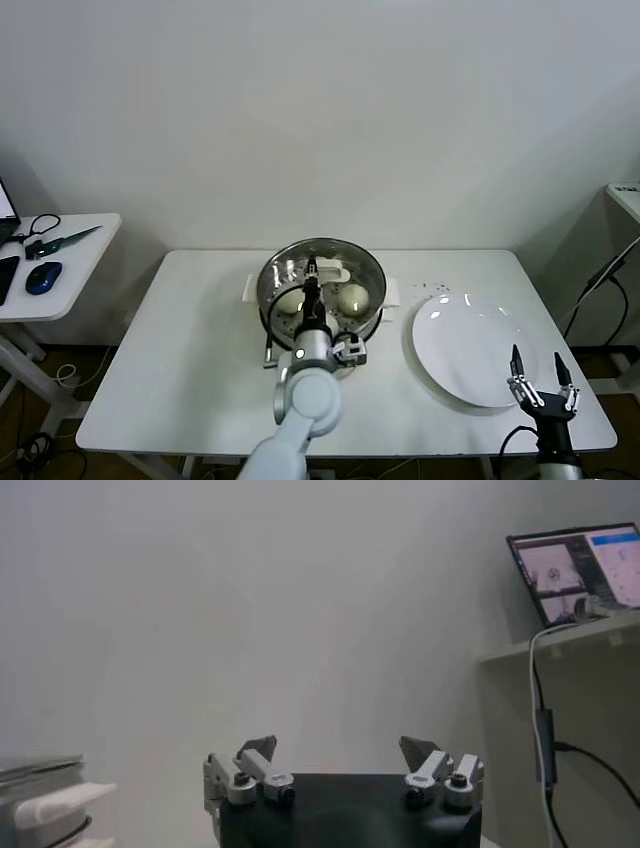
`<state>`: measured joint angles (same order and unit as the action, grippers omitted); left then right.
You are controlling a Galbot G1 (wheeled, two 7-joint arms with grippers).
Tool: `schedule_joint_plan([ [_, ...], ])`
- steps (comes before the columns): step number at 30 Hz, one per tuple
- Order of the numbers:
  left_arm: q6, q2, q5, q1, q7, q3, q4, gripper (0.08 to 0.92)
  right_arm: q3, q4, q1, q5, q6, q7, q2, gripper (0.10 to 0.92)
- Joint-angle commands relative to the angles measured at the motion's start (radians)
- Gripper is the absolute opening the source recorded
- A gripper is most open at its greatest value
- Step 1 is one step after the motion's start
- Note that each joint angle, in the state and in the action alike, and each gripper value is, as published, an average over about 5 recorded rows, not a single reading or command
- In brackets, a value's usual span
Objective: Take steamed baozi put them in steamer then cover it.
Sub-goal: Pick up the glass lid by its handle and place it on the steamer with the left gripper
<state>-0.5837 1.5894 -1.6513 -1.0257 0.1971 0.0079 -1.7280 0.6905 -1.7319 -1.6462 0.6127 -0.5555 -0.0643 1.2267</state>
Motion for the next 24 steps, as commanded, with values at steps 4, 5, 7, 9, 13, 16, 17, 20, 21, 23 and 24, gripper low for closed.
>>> schedule_joint_plan([
  [4,0.003,-0.002,-0.011,-0.003,-0.007,0.001,0.015,0.14,0.0,-0.002,-0.005,-0.001,-0.007,-0.001,0.005,0.823],
  [5,0.004,-0.005,-0.01,-0.002,-0.007,0.0,0.016,0.14,0.0,-0.003,-0.005,-0.002,-0.007,-0.001,0.006,0.823],
  [7,0.004,-0.009,-0.008,-0.001,-0.008,0.0,0.019,0.14,0.0,-0.003,-0.006,-0.003,-0.009,-0.002,0.007,0.823],
  [9,0.004,-0.014,-0.006,0.001,-0.008,0.0,0.021,0.14,-0.001,-0.003,-0.007,-0.004,-0.01,-0.003,0.007,0.823],
  [13,0.007,-0.022,-0.005,0.006,-0.005,0.001,0.02,0.149,-0.001,-0.006,-0.007,-0.005,-0.005,-0.004,0.01,0.823],
  [16,0.008,-0.029,0.004,0.009,-0.005,0.002,0.015,0.198,0.0,-0.013,-0.006,-0.004,0.008,-0.002,0.009,0.823],
  [17,0.009,-0.031,0.009,0.009,-0.005,0.002,0.013,0.223,0.0,-0.016,-0.007,-0.004,0.013,-0.002,0.008,0.823],
  [20,0.017,-0.037,0.03,0.003,-0.003,0.002,-0.003,0.31,0.001,-0.021,-0.008,-0.003,0.029,-0.003,0.003,0.823],
  [21,0.02,-0.039,0.038,-0.001,-0.002,0.003,-0.01,0.336,0.001,-0.021,-0.008,-0.002,0.037,-0.002,0.0,0.823],
  [23,0.016,-0.044,0.064,-0.01,0.008,0.01,-0.036,0.396,-0.001,-0.019,-0.008,-0.002,0.055,0.01,-0.003,0.823],
  [24,0.012,-0.049,0.078,-0.016,0.018,0.016,-0.055,0.422,-0.003,-0.019,-0.008,0.002,0.066,0.023,-0.005,0.823],
])
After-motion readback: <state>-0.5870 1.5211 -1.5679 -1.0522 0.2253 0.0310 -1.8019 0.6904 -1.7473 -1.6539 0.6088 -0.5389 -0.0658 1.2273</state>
